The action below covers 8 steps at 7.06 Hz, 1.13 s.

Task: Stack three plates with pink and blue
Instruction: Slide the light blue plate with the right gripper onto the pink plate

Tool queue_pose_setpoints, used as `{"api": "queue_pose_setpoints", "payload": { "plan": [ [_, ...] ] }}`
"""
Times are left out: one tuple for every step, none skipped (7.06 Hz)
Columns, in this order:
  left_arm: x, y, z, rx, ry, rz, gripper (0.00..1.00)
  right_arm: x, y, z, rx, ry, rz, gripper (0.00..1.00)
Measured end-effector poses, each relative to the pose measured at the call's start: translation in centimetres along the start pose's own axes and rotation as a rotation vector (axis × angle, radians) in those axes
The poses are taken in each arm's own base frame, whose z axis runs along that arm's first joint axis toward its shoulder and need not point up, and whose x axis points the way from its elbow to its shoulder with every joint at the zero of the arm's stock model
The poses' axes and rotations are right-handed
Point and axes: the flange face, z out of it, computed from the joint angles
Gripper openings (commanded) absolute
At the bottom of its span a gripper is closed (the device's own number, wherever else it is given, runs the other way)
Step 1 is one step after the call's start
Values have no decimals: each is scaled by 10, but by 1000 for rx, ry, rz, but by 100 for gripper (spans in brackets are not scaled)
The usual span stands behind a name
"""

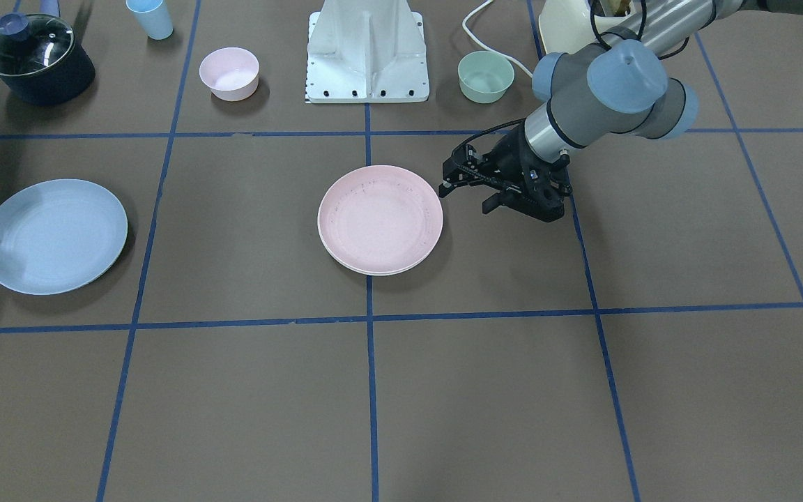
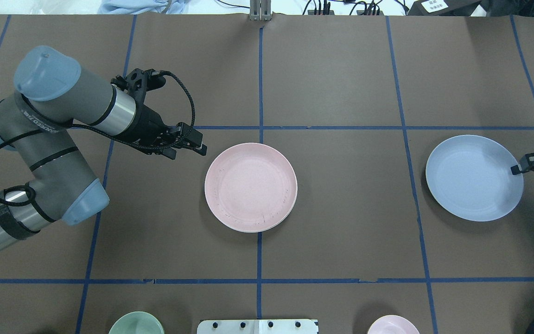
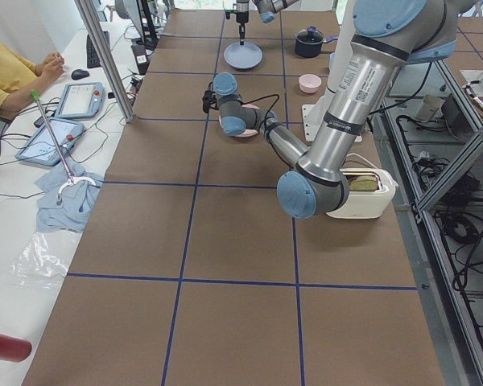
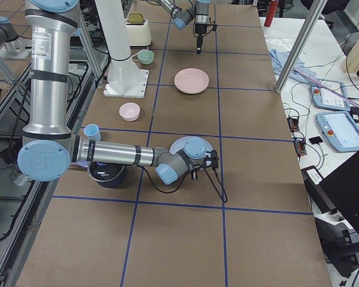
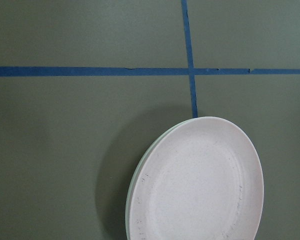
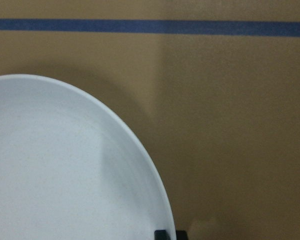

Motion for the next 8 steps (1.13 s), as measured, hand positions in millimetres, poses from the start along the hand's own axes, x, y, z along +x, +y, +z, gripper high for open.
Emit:
{"api": "queue_pose_setpoints", "payload": {
  "plan": [
    [-6,-1,-5,5,-3,-2,90,-52,-16,-11,22,-51,73,0],
    [-21,1,-14,14,-11,-4,90,-117,-36,-12,25,-110,165,0],
    [-36,1,-26,27,-21,-5,90,-189,-50,-1,14,-162,261,0],
    [-52,1,-33,35,-37,15,90,-255,-54,16,1,-199,329,0],
    [-68,1,-40,41,-56,50,90,-308,-47,33,-10,-225,372,0],
    [-80,-2,-47,47,-68,68,90,-351,-30,50,-26,-239,404,0],
    [-86,-4,-53,50,-71,74,90,-392,-10,65,-34,-232,429,0],
    [-89,-6,-57,51,-72,75,91,-428,9,78,-27,-205,442,0]
  ]
}}
